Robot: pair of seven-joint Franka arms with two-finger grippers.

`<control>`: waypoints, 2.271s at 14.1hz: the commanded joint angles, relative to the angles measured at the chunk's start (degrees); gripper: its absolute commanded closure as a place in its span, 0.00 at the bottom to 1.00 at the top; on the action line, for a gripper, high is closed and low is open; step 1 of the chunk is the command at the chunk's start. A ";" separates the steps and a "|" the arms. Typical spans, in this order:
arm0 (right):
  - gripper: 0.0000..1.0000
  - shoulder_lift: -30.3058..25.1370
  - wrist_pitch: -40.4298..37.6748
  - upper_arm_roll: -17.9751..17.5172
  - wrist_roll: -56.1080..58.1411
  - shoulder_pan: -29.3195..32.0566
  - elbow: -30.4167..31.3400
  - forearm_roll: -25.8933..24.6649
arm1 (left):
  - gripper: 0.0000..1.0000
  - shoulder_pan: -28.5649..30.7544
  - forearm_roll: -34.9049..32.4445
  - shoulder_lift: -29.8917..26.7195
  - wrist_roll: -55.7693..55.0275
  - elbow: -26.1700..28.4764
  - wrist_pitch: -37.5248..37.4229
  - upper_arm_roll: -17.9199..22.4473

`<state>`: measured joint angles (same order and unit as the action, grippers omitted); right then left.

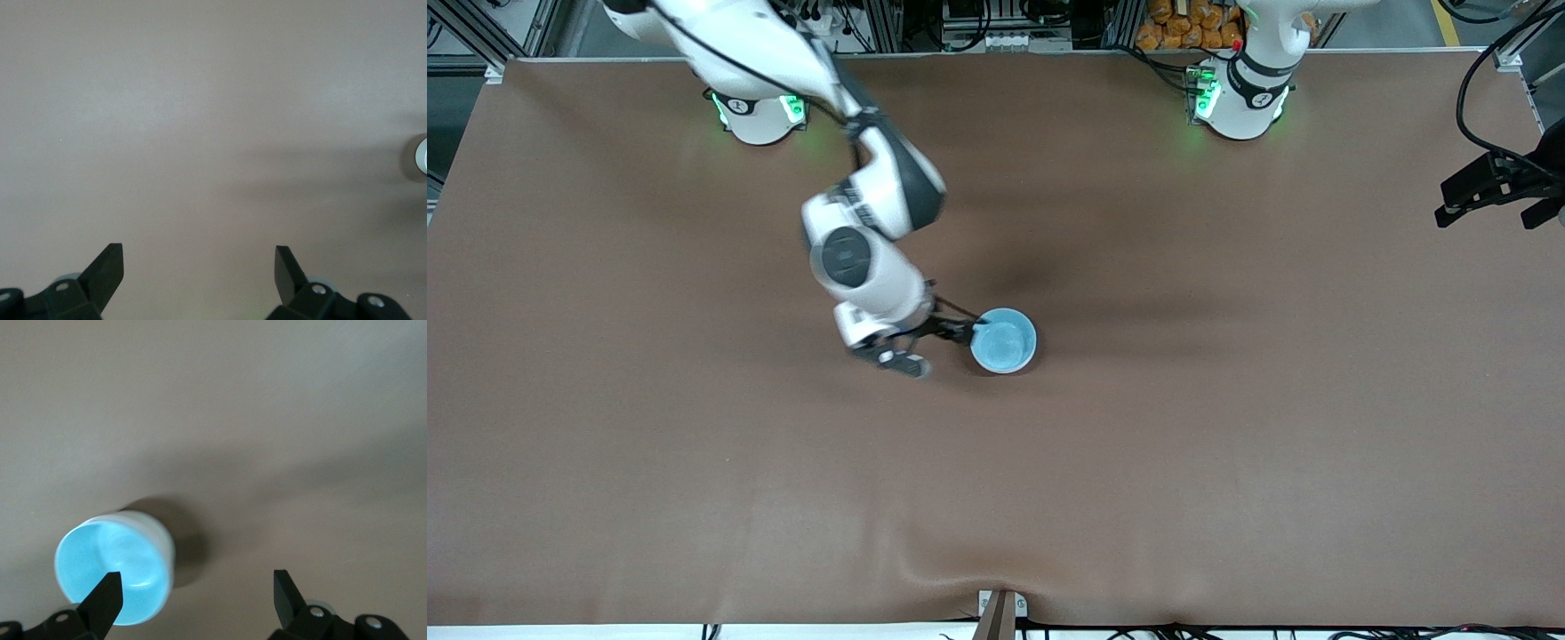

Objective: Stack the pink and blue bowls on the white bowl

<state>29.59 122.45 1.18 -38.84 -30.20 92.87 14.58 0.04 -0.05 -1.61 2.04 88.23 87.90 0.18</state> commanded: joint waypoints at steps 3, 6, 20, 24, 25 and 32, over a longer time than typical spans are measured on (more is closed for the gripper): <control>0.00 -7.08 -10.20 -0.91 23.50 17.42 1.78 0.53 | 0.00 0.13 -0.39 0.82 -0.11 -1.65 -0.63 -0.18; 0.00 -10.33 -15.47 -0.91 36.17 26.13 2.05 0.53 | 0.00 0.13 -0.48 0.82 0.07 -1.65 -0.63 -0.18; 0.00 -25.64 -32.26 0.14 48.16 31.69 -1.81 -11.41 | 0.00 -0.39 -0.30 0.91 0.16 -1.56 -1.07 -0.36; 0.00 -27.66 -32.89 -0.12 48.33 31.87 -2.08 -13.00 | 0.00 -0.48 -0.22 0.91 0.25 -1.48 -1.15 -0.45; 0.00 -27.66 -32.89 -0.12 49.12 31.87 -2.00 -13.35 | 0.00 -0.57 -0.22 0.91 0.25 -1.48 -1.15 -0.36; 0.00 -27.92 -32.80 -0.21 49.74 31.96 -1.91 -13.44 | 0.00 -0.57 0.83 1.26 0.25 -1.39 -1.24 -0.45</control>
